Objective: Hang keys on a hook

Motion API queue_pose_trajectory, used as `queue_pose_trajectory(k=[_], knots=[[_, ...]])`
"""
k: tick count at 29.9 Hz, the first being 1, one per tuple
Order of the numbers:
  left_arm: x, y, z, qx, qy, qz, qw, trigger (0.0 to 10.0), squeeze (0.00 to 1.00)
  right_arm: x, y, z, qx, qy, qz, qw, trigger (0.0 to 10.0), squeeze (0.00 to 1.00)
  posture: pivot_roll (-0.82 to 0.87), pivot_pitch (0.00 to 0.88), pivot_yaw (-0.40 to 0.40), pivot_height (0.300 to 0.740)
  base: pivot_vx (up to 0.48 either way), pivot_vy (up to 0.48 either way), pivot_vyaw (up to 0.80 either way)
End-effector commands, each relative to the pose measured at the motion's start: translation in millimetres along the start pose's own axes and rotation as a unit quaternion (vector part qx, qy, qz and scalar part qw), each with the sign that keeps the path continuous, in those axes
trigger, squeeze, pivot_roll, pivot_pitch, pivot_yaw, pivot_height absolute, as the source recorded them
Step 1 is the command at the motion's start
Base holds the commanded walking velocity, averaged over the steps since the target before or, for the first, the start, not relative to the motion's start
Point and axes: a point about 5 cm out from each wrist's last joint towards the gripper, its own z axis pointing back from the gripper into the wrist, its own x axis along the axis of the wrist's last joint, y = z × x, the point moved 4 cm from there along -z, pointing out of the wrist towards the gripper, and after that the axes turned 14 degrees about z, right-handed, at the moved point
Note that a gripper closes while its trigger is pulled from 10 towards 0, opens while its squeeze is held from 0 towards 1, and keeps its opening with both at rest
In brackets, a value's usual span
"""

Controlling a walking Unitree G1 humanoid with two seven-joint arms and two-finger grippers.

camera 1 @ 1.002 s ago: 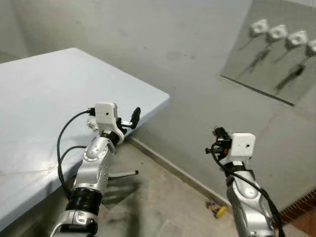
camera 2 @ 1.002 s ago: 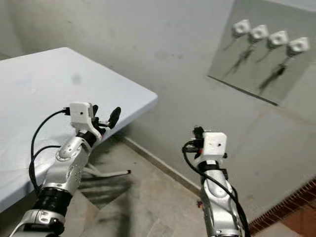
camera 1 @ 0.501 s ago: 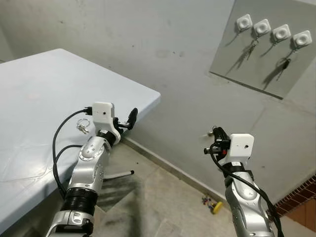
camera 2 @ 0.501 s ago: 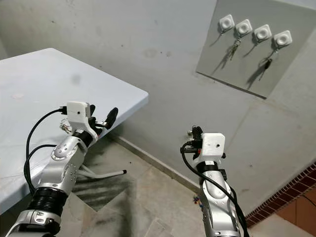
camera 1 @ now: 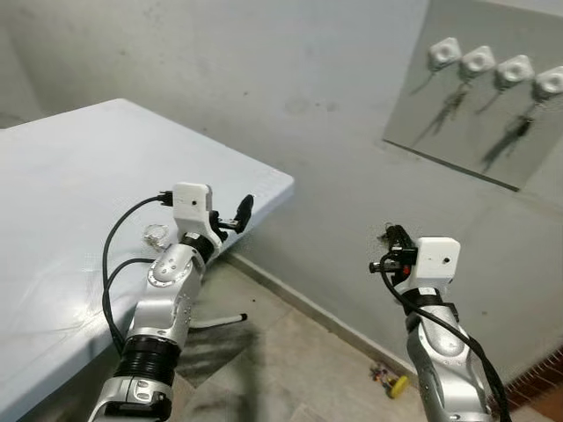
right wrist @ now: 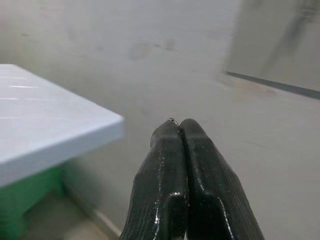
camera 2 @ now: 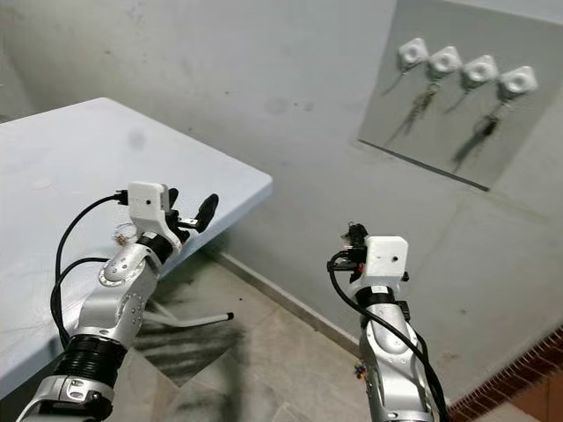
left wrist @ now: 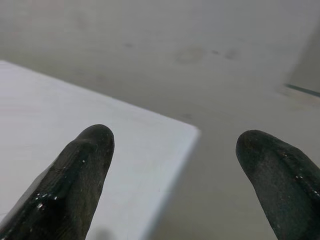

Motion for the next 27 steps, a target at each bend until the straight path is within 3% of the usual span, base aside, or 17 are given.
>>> queue_pose_trajectory(k=[1, 20, 27], knots=[[4.8, 0.3, 0.0, -0.002, -0.003, -0.005, 1.0, 10.0, 0.0, 6.0, -1.0, -0.9, -0.005, -0.012, 0.003, 1.0, 10.0, 0.0, -0.07, 0.0, -0.06, 0.74, 0.356, 0.0, 0.0], [3.9, -0.4, -0.4, -0.002, -0.001, -0.005, 1.0, 10.0, 0.0, 5.6, -3.5, -2.2, -0.01, -0.008, -0.007, 1.0, 10.0, 0.0, -0.07, 0.0, -0.064, 0.74, 0.363, 0.0, 0.0], [3.6, -1.1, -0.3, -0.003, -0.001, -0.006, 1.0, 10.0, 0.0, 4.3, -3.0, -2.1, -0.009, -0.004, -0.006, 1.0, 10.0, 0.0, -0.07, 0.0, -0.064, 0.74, 0.363, 0.0, -0.7]])
